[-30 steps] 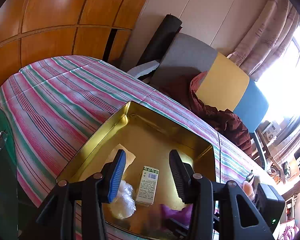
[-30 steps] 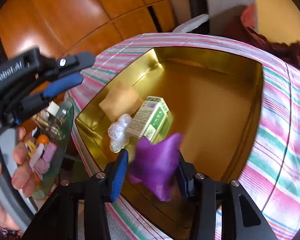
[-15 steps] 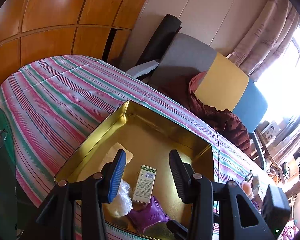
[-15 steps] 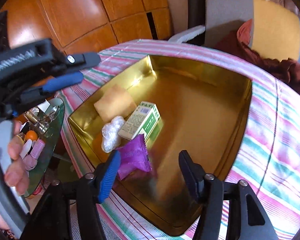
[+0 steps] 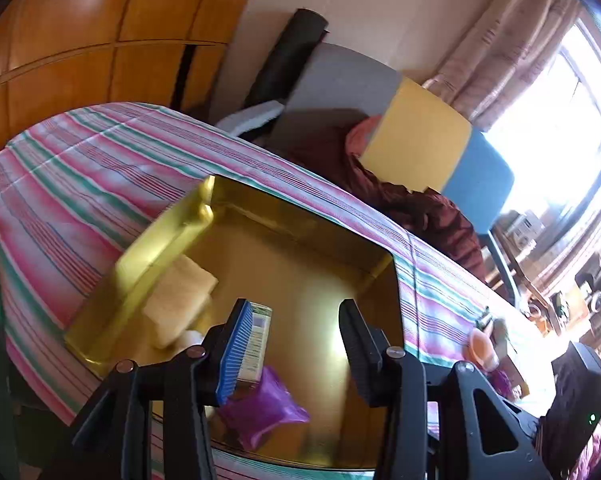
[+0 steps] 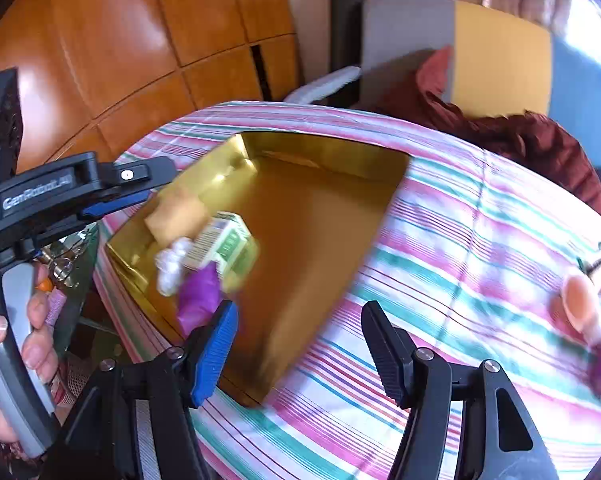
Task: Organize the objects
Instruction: 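Lower the purple sachet into the gold tray and open the right tool, then return the right tool and grasp a second purple sachet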
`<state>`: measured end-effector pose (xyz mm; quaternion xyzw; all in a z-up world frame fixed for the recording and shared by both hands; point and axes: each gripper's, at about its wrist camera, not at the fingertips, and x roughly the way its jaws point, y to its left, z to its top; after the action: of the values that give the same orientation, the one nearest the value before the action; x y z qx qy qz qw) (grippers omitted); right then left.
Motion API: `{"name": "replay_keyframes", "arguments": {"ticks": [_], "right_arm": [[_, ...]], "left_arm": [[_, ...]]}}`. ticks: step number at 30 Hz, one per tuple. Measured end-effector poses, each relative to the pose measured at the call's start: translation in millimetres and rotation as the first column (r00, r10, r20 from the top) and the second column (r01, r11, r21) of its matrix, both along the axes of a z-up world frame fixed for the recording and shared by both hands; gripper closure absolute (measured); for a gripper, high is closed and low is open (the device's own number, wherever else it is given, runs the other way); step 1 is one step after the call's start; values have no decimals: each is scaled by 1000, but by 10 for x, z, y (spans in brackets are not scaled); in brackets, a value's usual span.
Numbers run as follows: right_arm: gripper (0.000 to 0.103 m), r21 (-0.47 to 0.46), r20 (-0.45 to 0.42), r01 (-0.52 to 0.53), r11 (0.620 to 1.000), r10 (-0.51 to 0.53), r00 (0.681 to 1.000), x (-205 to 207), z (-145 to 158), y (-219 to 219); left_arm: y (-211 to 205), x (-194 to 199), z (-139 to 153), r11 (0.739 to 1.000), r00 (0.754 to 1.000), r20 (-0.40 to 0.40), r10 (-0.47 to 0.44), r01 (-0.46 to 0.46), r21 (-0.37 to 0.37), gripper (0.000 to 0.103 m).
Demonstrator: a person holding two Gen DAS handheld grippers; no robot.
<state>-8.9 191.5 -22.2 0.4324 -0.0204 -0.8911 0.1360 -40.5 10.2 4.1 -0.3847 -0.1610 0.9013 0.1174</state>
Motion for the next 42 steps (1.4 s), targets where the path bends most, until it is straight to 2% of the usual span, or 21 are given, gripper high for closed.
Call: {"name": "replay_keyframes", "arguments": {"ticks": [5,10,15,21,25,30,32,35,36,38,42], "right_arm": [[38,8,30,68,998,-68,997,133,-75,381],[36,39,83,124,992,-127,988,286,-197,842],[36,85,132,222,971,-232,964,421,-312,1424],[36,79,154,378,922,-386,910,570,-272,2226],[36,93,121,449,889,-457,881,528,-125,2631],[36,97,149,450,888,-460,875,326,-195,2916],[36,61,182,448,892,-451,874,246,-295,2992],[37,-17,210,489,872,-475,855,185,-433,3103],[38,-47,222,500,865,-479,849,178,-475,3137],[47,-85,244,508,857,-477,844,164,-560,3178],[55,-69,252,510,858,-479,841,163,-592,3163]], "left_arm": [[316,84,-36,994,995,10,-102,103,-25,58],[706,207,-101,970,972,42,-233,235,-58,58],[1187,459,-159,912,918,60,-392,396,-103,58],[1542,762,-215,844,851,67,-521,525,-112,58],[1661,873,-286,817,826,86,-557,563,-121,58],[1727,927,-334,806,816,103,-568,578,-128,58],[1737,944,-351,804,815,106,-570,580,-131,58],[1736,942,-372,804,815,113,-569,580,-131,58],[1739,937,-384,804,815,118,-568,580,-131,58],[1747,929,-408,805,815,125,-566,579,-131,58],[1799,911,-453,804,813,141,-565,581,-127,58]]}}
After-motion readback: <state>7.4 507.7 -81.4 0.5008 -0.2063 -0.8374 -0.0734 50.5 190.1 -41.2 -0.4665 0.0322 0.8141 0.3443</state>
